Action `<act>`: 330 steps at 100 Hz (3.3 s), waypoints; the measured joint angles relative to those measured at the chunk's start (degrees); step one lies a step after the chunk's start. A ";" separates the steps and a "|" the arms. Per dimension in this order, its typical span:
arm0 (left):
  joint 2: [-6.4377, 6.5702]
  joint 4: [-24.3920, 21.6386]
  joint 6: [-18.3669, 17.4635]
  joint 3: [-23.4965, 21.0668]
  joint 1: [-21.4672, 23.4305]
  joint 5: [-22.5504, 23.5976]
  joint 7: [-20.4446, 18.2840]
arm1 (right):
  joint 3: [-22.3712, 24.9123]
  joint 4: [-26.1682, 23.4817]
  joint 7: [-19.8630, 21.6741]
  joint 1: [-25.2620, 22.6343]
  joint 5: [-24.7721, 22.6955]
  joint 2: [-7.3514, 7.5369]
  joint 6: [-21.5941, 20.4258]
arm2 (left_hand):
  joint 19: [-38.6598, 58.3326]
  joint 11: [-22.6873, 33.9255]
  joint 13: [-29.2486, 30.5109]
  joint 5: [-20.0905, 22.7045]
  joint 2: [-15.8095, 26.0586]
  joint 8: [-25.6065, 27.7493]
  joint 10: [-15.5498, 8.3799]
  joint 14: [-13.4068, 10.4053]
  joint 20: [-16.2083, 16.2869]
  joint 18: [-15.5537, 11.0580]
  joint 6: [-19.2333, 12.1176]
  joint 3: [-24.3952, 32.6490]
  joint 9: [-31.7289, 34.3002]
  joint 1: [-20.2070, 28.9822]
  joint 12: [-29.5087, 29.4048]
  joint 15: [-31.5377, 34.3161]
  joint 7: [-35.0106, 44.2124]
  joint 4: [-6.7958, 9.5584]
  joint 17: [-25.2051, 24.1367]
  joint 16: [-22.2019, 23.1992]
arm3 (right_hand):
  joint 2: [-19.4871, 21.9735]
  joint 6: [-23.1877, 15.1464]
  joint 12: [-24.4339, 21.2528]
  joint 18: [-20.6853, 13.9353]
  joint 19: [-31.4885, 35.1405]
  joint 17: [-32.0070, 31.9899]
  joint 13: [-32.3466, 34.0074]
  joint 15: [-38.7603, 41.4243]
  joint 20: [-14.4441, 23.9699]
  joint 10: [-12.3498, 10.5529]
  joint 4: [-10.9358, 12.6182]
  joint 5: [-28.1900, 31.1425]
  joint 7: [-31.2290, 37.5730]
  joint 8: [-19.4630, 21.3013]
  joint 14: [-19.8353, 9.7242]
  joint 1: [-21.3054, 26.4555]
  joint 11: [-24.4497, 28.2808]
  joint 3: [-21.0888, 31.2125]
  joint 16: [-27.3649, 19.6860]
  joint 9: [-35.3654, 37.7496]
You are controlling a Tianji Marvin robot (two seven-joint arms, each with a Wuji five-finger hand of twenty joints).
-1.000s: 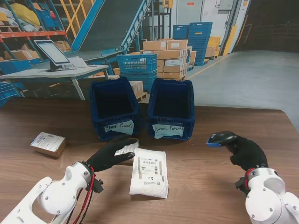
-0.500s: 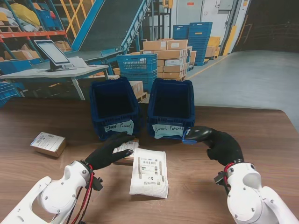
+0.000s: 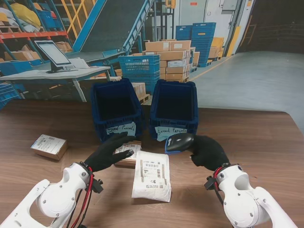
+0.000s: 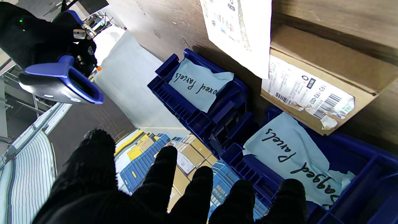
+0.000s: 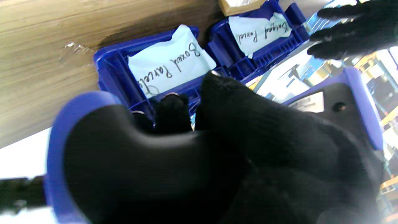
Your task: Scan and sort packages by packaging type
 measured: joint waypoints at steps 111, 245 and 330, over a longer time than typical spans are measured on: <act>-0.02 -0.55 -0.24 -0.50 0.40 0.19 0.12 | -11.85 18.92 -0.24 12.66 -9.03 1.85 -9.95 | 0.00 0.00 0.00 0.00 0.00 0.01 0.00 0.06 0.00 0.00 0.00 0.00 0.00 0.00 0.00 0.00 0.00 0.00 0.00 0.00 | 0.00 -0.19 0.21 -0.20 0.00 0.15 0.00 -0.16 0.01 -0.72 0.00 0.00 0.00 0.69 -0.42 0.00 -0.56 0.00 0.01 0.01; 0.01 -0.07 -0.71 -0.14 0.12 0.06 -0.06 | -17.79 26.65 -0.03 18.68 -7.79 2.08 -14.34 | 0.00 0.00 0.00 0.00 0.00 0.02 0.00 0.11 0.00 0.00 0.00 0.00 0.00 0.00 0.00 0.00 0.00 0.00 0.00 0.00 | 0.00 -0.54 0.22 -0.78 -0.01 0.23 0.00 -0.16 0.02 -0.74 0.00 0.01 0.01 1.02 -0.95 0.00 -0.56 0.00 0.01 0.01; 2.18 0.25 -5.63 0.56 1.87 8.21 -7.13 | -6.73 4.29 0.09 5.23 -2.23 0.55 0.69 | 0.01 0.00 0.00 -0.05 0.00 0.03 0.00 0.12 0.00 0.00 0.00 0.00 0.00 0.00 0.00 0.00 0.00 0.00 0.00 0.00 | 0.00 -1.28 0.22 -1.05 -0.51 0.23 0.00 -0.18 0.02 -1.28 0.00 0.00 0.02 1.29 -1.03 0.00 -0.56 0.00 0.01 0.01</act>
